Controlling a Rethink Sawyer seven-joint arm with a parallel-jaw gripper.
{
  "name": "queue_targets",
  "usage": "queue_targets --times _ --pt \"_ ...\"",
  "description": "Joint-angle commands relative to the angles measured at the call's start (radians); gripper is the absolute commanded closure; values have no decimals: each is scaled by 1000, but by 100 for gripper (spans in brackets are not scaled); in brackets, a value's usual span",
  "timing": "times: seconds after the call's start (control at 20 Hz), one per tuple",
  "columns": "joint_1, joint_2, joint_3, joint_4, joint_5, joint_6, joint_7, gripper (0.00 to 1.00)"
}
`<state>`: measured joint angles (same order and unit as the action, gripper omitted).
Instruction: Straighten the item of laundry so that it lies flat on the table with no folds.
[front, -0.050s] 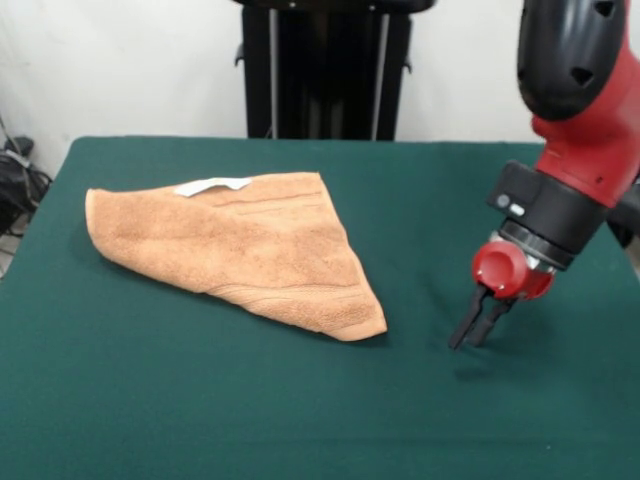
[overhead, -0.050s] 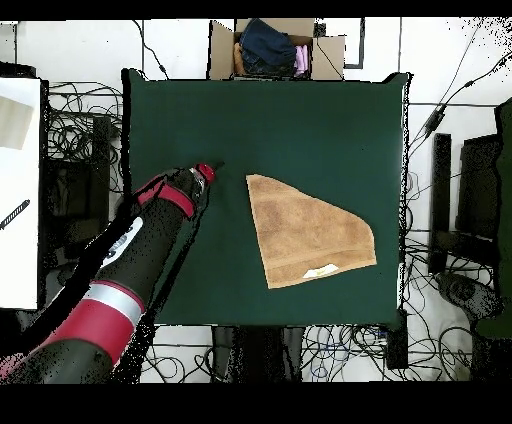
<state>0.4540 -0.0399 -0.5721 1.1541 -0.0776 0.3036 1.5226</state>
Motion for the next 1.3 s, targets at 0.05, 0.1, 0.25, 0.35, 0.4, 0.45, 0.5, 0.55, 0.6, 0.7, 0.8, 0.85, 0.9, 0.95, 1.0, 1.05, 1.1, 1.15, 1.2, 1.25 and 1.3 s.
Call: queue_targets --times 0.05,0.1,0.25,0.35,0.4,0.45,0.5,0.55,0.6,0.7,0.8,0.85,0.9,0.95,1.0,1.05,1.1,1.15,1.2,1.25,1.3 --pt "-115 43 68 44 36 -183 271 0" --pt "-123 37 74 50 34 -183 264 0" --pt "-148 23 99 68 30 -187 242 0" --pt "-160 22 109 78 33 -189 240 0" --pt "-160 20 108 80 33 -190 239 0" --pt "-160 19 108 83 33 -192 240 0" --pt "-161 19 108 81 34 -191 238 0" --pt "-162 18 110 82 34 -192 237 0" --pt "-164 16 110 86 34 -195 236 0" --pt "-170 12 116 93 30 -199 230 0" --pt "-171 13 119 96 31 -196 227 0" --pt "-167 17 115 95 32 -195 229 0" --pt "-162 20 112 93 29 -192 225 0" --pt "-160 20 112 92 25 -183 215 0" --pt "-156 22 110 92 25 -182 216 0" --pt "-151 24 104 92 26 -181 218 0" --pt "-149 24 102 92 27 -179 218 0" --pt "-147 25 100 92 28 -177 219 0" --pt "-146 25 100 92 29 -172 219 0" --pt "-145 25 100 90 29 -170 218 0" --pt "-145 25 99 89 29 -167 216 0"
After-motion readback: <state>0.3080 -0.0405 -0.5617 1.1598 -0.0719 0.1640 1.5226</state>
